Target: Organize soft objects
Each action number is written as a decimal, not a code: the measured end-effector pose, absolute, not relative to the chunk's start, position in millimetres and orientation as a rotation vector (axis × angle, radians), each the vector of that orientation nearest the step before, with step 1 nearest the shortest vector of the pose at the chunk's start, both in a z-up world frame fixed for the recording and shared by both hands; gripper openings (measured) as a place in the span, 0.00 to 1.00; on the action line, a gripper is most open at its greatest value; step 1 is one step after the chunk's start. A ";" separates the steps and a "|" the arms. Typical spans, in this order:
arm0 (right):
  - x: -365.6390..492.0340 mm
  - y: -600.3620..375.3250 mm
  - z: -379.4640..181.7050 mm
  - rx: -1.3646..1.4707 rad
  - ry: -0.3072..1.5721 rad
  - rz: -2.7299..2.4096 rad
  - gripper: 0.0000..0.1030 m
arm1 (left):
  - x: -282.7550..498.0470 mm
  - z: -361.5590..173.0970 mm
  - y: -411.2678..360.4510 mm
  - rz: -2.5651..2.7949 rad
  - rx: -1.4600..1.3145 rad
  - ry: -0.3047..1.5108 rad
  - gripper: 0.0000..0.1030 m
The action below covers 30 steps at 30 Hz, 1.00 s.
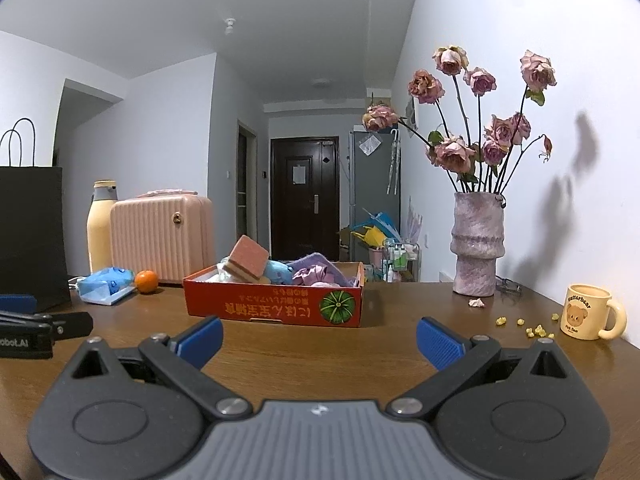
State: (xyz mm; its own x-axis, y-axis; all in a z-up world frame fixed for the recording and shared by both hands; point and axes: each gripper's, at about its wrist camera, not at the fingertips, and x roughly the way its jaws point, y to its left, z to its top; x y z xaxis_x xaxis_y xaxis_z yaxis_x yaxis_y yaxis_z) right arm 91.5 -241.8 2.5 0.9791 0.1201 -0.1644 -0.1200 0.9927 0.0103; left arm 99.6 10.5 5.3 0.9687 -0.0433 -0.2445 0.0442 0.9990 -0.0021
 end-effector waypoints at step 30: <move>84.9 -236.4 5.6 -0.015 0.144 0.131 1.00 | 93.3 6.4 11.9 -0.051 0.009 0.222 1.00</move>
